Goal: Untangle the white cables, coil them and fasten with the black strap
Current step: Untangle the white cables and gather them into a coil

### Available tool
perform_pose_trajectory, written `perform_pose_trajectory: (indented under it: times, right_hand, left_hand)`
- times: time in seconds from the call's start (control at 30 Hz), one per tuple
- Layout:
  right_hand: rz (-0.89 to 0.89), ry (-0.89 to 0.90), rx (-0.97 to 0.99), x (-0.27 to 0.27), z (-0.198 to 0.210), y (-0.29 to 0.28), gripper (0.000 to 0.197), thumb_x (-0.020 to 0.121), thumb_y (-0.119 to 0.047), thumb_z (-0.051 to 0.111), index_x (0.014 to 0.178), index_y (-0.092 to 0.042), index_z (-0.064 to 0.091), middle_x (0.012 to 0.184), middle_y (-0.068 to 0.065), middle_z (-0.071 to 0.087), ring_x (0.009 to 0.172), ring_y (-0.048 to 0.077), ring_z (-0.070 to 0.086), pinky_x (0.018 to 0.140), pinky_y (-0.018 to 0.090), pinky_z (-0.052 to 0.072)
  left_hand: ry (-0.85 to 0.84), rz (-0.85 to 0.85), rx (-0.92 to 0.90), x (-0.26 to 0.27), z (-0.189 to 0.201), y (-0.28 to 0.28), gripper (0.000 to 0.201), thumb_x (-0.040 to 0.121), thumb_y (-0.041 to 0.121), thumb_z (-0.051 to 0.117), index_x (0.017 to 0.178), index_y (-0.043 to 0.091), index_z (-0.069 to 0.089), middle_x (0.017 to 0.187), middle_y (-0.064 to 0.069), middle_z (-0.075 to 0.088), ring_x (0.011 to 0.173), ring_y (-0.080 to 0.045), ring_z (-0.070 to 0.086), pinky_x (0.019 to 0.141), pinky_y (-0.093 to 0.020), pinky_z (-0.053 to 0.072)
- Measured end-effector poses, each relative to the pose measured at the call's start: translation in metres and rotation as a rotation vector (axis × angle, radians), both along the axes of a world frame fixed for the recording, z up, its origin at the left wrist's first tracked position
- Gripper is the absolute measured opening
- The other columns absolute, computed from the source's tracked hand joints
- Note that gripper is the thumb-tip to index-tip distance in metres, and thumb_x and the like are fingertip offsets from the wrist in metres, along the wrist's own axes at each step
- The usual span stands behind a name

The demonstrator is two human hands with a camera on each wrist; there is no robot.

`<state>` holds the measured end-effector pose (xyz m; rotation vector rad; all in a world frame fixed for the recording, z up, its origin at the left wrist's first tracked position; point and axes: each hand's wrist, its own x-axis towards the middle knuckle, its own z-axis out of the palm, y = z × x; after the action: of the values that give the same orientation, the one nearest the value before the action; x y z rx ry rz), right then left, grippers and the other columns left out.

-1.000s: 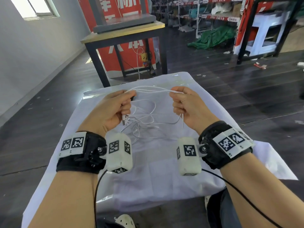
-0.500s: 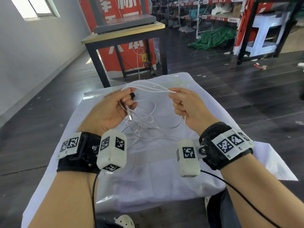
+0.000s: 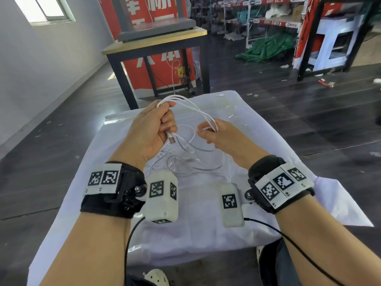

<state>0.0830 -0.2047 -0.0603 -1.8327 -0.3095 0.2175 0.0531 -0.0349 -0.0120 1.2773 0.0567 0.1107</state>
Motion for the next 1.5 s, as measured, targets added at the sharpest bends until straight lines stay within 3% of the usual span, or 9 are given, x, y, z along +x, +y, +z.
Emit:
perform_pose_trajectory:
  times: [0.17, 0.33, 0.53, 0.8, 0.93, 1.03, 1.2, 1.33, 1.5]
  right_hand:
    - [-0.101, -0.092, 0.05, 0.003, 0.005, -0.002, 0.064, 0.085, -0.041, 0.066, 0.14, -0.024, 0.037, 0.143, -0.003, 0.037, 0.116, 0.006, 0.039, 0.092, 0.024, 0.034]
    - [-0.058, -0.292, 0.055, -0.002, 0.013, 0.004, 0.074, 0.085, -0.043, 0.065, 0.147, -0.026, 0.028, 0.151, -0.01, 0.031, 0.133, 0.003, 0.031, 0.1, 0.019, 0.027]
    - [0.122, -0.319, 0.033, -0.007, 0.014, 0.012, 0.057, 0.086, -0.041, 0.065, 0.135, -0.024, 0.042, 0.12, -0.007, 0.059, 0.113, 0.005, 0.056, 0.101, 0.031, 0.045]
    - [0.297, -0.128, 0.109, -0.012, 0.011, 0.019, 0.037, 0.084, -0.027, 0.071, 0.112, -0.006, 0.056, 0.096, 0.007, 0.063, 0.093, 0.018, 0.06, 0.098, 0.044, 0.046]
    - [0.351, -0.132, 0.058, -0.015, 0.011, 0.017, 0.007, 0.097, -0.007, 0.047, 0.099, -0.008, 0.053, 0.082, -0.002, 0.063, 0.085, 0.012, 0.064, 0.088, 0.027, 0.046]
    - [0.302, -0.064, 0.11, -0.015, 0.009, 0.018, 0.014, 0.102, -0.006, 0.033, 0.1, -0.009, 0.047, 0.08, -0.001, 0.05, 0.075, 0.009, 0.06, 0.077, 0.018, 0.047]
    - [-0.033, 0.097, 0.593, -0.001, 0.008, 0.015, 0.015, 0.103, -0.012, 0.037, 0.104, -0.006, 0.05, 0.072, 0.0, 0.047, 0.067, 0.013, 0.054, 0.083, 0.03, 0.049]
    - [-0.237, 0.153, 0.983, 0.009, 0.016, 0.006, 0.019, 0.102, -0.008, 0.036, 0.089, -0.009, 0.05, 0.065, 0.001, 0.044, 0.058, 0.012, 0.05, 0.083, 0.034, 0.049]
    - [-0.375, 0.092, 1.054, 0.012, 0.016, -0.002, 0.02, 0.103, -0.011, 0.037, 0.087, -0.015, 0.05, 0.065, -0.002, 0.044, 0.059, 0.01, 0.054, 0.089, 0.032, 0.049]
  left_hand:
    - [-0.027, 0.036, 0.329, -0.001, 0.002, -0.004, 0.018, 0.102, 0.01, 0.036, 0.096, 0.009, 0.053, 0.053, 0.005, 0.032, 0.046, -0.008, 0.026, 0.051, -0.02, 0.034]
    - [-0.038, -0.062, 0.479, -0.002, 0.002, -0.012, 0.016, 0.103, 0.015, 0.038, 0.102, 0.01, 0.053, 0.053, 0.007, 0.035, 0.045, -0.005, 0.031, 0.054, -0.022, 0.036]
    - [-0.055, -0.13, 0.161, 0.0, 0.009, -0.018, 0.026, 0.103, 0.011, 0.037, 0.089, 0.007, 0.059, 0.055, 0.005, 0.036, 0.047, -0.006, 0.031, 0.046, -0.017, 0.037]
    - [0.005, -0.122, -0.319, 0.004, 0.009, -0.022, 0.026, 0.101, 0.01, 0.039, 0.082, 0.003, 0.055, 0.058, 0.001, 0.041, 0.045, -0.005, 0.037, 0.054, -0.019, 0.045]
    - [-0.012, -0.135, -0.29, 0.004, 0.008, -0.021, 0.027, 0.102, 0.01, 0.037, 0.084, 0.002, 0.054, 0.06, -0.002, 0.044, 0.049, -0.008, 0.043, 0.06, -0.023, 0.048]
    - [-0.031, -0.065, -0.108, 0.003, 0.008, -0.019, 0.022, 0.101, 0.013, 0.042, 0.093, 0.002, 0.059, 0.07, -0.004, 0.052, 0.062, -0.012, 0.052, 0.069, -0.027, 0.052]
    - [-0.014, 0.0, 0.515, 0.005, -0.002, -0.005, 0.028, 0.093, 0.023, 0.059, 0.119, 0.014, 0.056, 0.114, 0.001, 0.06, 0.106, -0.012, 0.059, 0.092, -0.025, 0.048]
    - [0.08, -0.184, 0.792, -0.002, -0.015, -0.01, 0.028, 0.087, 0.028, 0.067, 0.112, 0.023, 0.057, 0.115, 0.007, 0.06, 0.106, -0.01, 0.06, 0.091, -0.027, 0.052]
    - [0.195, -0.657, 1.08, -0.015, -0.017, -0.015, 0.034, 0.082, 0.034, 0.072, 0.112, 0.028, 0.057, 0.114, 0.008, 0.062, 0.103, -0.01, 0.063, 0.092, -0.028, 0.052]
